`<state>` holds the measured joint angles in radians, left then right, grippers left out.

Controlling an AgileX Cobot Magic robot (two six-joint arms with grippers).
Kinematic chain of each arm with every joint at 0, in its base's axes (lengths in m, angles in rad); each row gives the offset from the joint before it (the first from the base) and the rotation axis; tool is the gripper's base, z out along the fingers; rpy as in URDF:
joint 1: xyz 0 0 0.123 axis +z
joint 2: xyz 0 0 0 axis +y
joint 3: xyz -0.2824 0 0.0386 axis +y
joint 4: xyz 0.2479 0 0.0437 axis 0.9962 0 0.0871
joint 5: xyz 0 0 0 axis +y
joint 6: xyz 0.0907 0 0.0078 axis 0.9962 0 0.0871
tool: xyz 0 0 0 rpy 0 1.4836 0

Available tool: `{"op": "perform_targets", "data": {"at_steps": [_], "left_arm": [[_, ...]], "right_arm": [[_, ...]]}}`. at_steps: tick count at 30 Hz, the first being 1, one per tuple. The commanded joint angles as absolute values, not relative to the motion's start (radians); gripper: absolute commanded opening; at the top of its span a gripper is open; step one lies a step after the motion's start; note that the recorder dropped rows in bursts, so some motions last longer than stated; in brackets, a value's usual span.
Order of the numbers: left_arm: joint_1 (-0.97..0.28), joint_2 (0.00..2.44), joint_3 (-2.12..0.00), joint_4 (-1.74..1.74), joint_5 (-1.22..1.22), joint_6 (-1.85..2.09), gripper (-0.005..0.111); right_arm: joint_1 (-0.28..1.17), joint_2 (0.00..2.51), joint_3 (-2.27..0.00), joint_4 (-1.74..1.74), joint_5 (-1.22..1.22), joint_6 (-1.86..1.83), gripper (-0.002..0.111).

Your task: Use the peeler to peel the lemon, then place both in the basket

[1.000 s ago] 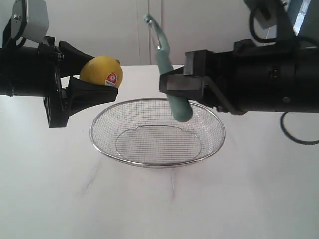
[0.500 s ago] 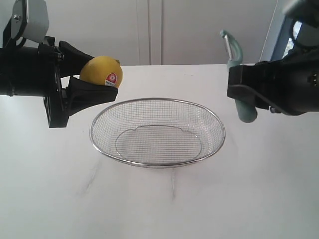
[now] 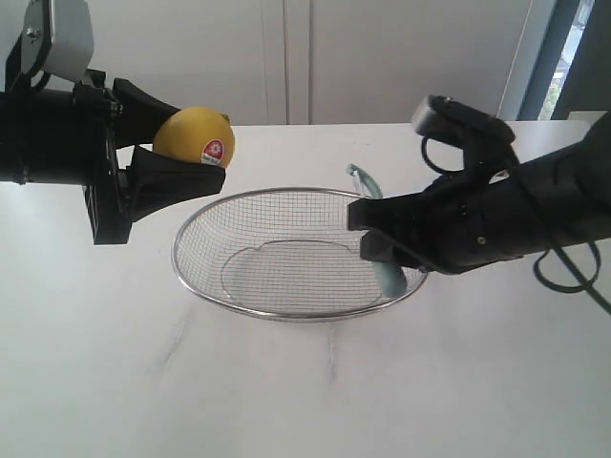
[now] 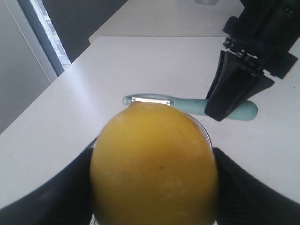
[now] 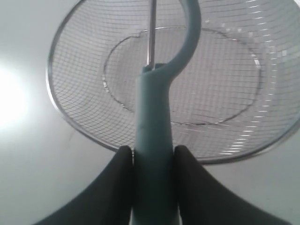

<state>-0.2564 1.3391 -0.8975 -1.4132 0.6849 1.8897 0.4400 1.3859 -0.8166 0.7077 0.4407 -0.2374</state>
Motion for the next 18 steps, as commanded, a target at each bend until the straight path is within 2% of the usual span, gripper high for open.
{"op": "perform_targets", "data": {"at_steps": [1, 10, 18], "left_arm": [[-0.262, 1.334, -0.897, -1.45, 0.699, 1.885, 0.0], [-0.262, 1.334, -0.897, -1.448, 0.703, 1.885, 0.0], [-0.262, 1.334, -0.897, -1.448, 0.703, 1.885, 0.0]], "right_arm": [[0.532, 1.416, -0.814, 0.803, 0.382, -0.322, 0.0], [0.689, 1.474, -0.886, 0.815, 0.338, -0.312, 0.0], [0.738, 1.474, -0.946, 0.815, 0.34, -0.306, 0.0]]}}
